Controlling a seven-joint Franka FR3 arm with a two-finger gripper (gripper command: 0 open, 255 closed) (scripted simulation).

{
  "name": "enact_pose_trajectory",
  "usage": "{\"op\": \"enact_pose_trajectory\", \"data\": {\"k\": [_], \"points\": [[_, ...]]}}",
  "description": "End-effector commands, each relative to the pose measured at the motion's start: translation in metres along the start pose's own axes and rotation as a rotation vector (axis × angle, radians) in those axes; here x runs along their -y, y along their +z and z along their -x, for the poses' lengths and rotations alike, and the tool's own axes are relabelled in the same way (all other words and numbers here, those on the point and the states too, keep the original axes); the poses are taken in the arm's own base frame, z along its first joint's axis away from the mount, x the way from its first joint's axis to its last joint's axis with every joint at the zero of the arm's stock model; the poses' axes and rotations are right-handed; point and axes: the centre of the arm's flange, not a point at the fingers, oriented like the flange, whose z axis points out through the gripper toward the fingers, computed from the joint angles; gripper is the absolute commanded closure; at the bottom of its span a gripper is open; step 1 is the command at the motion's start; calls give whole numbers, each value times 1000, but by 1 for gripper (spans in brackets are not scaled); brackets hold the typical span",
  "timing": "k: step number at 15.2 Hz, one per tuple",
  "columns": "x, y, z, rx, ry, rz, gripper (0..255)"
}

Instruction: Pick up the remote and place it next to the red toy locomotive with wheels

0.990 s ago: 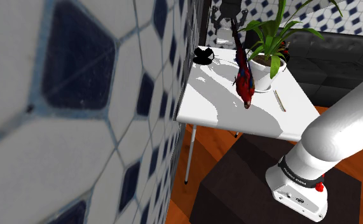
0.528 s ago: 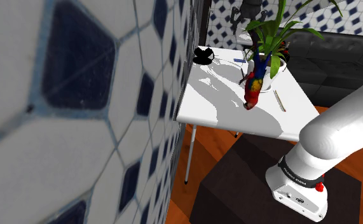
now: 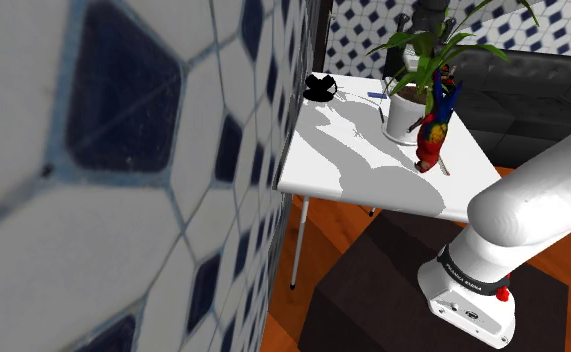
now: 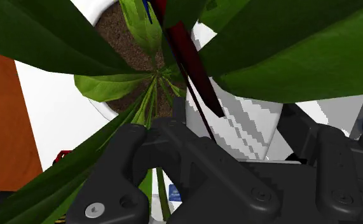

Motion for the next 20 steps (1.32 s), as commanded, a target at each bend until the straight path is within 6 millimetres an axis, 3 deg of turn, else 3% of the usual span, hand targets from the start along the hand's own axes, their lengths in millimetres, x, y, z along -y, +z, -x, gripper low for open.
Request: {"op": "enact_pose_trajectory", "data": {"k": [1, 20], "points": [[-23, -2, -13, -1, -1, 1, 255], [-251, -2, -120, -1, -1, 1, 255]]}}
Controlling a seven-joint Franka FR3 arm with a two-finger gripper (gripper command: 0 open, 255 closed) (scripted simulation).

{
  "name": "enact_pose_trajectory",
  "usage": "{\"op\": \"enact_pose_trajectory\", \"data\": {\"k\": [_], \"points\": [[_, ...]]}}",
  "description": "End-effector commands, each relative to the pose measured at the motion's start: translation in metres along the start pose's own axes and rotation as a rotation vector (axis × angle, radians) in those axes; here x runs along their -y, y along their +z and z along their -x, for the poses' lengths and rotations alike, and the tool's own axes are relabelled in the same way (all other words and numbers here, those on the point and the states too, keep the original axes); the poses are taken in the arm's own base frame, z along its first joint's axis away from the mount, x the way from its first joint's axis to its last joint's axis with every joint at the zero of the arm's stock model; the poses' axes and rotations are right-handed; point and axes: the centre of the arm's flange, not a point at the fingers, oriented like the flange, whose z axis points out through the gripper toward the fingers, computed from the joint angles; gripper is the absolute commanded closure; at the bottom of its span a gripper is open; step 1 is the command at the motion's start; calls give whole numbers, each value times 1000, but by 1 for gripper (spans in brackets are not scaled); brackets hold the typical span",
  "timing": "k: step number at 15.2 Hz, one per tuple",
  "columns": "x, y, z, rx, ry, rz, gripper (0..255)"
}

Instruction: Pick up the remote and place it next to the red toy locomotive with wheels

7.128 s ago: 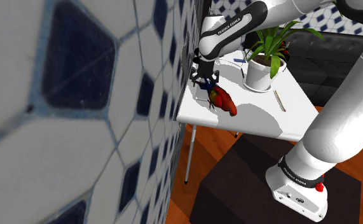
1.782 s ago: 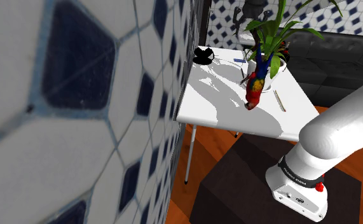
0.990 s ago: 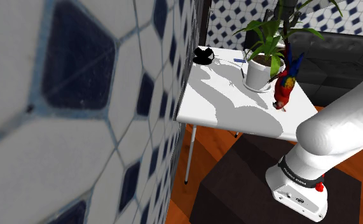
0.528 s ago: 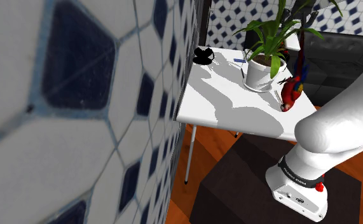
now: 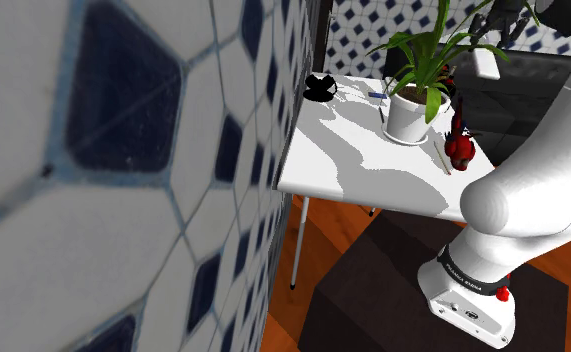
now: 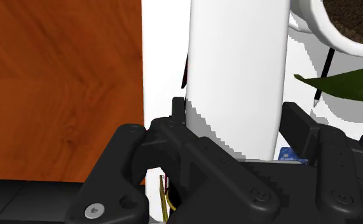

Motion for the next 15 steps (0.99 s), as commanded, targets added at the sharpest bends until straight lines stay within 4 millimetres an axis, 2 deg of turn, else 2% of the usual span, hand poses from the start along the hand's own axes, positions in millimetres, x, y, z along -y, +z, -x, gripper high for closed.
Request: {"op": "enact_pose_trajectory", "data": {"k": [1, 2, 15], "points": [[-24, -1, -10, -1, -2, 0, 255], [-40, -1, -17, -1, -2, 0, 255], [-40, 67, -18, -1, -2, 0, 255]]}}
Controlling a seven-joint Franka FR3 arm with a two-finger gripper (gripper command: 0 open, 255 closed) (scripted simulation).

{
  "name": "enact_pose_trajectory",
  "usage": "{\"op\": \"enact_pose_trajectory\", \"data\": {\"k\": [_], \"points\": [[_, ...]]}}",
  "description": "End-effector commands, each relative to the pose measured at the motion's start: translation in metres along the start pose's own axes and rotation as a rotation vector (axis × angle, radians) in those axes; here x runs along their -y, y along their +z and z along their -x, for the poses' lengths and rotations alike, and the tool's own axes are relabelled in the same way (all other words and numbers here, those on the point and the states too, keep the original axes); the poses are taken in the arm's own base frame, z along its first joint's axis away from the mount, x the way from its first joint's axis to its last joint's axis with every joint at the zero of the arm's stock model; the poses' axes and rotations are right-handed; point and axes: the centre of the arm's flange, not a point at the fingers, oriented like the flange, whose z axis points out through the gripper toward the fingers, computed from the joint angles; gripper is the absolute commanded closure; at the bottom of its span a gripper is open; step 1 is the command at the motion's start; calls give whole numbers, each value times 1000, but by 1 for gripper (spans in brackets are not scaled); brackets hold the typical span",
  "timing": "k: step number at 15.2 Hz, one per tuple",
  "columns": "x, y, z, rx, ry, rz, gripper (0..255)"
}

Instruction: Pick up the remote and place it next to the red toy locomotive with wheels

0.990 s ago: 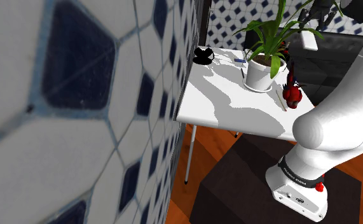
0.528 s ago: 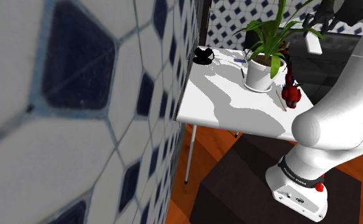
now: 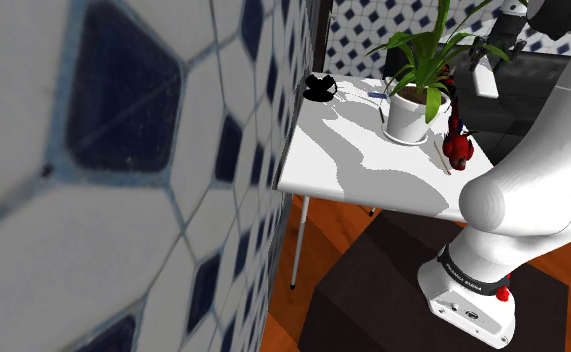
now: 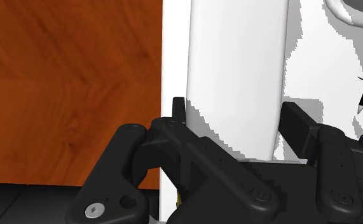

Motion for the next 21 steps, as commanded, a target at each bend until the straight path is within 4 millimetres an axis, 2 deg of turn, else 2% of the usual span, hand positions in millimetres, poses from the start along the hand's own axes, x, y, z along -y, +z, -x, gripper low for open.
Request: {"op": "enact_pose_trajectory", "data": {"k": [1, 21], "points": [[0, 12, -1, -1, 0, 0, 255], [0, 118, -2, -1, 0, 0, 255]]}}
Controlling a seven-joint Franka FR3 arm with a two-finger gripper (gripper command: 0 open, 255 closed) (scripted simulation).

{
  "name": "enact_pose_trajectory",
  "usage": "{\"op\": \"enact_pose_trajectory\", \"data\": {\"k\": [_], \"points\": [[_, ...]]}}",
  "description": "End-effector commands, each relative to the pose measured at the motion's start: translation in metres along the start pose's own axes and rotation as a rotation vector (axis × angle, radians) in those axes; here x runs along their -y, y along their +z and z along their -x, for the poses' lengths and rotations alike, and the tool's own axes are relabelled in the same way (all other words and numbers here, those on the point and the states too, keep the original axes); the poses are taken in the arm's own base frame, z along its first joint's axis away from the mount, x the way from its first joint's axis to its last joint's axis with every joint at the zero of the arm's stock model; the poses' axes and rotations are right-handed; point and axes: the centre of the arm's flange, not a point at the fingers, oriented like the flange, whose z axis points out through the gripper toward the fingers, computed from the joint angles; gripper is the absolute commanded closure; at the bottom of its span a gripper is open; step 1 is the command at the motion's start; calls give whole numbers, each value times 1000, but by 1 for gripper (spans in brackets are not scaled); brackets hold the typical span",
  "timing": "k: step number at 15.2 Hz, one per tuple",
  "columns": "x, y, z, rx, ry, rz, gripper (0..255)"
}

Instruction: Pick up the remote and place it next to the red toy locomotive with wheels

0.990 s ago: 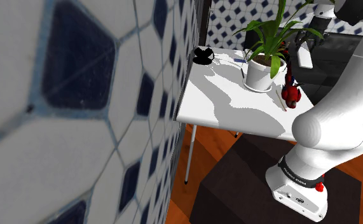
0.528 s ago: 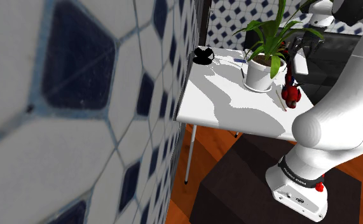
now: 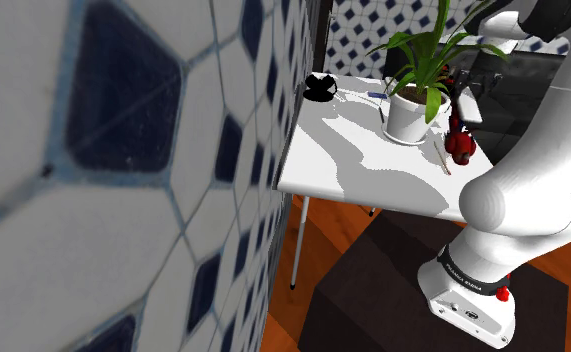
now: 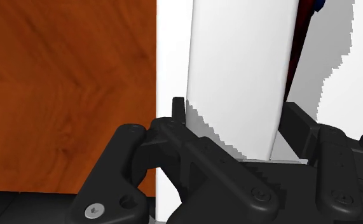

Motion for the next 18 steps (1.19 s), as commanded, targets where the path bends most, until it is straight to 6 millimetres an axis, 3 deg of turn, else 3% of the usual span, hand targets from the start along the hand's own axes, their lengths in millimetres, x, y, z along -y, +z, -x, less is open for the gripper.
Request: {"op": "enact_pose_trajectory", "data": {"k": [1, 15, 18], "points": [[1, 16, 2, 12, -1, -1, 255], [1, 91, 2, 12, -1, -1, 255], [1, 91, 2, 12, -1, -1, 255]]}}
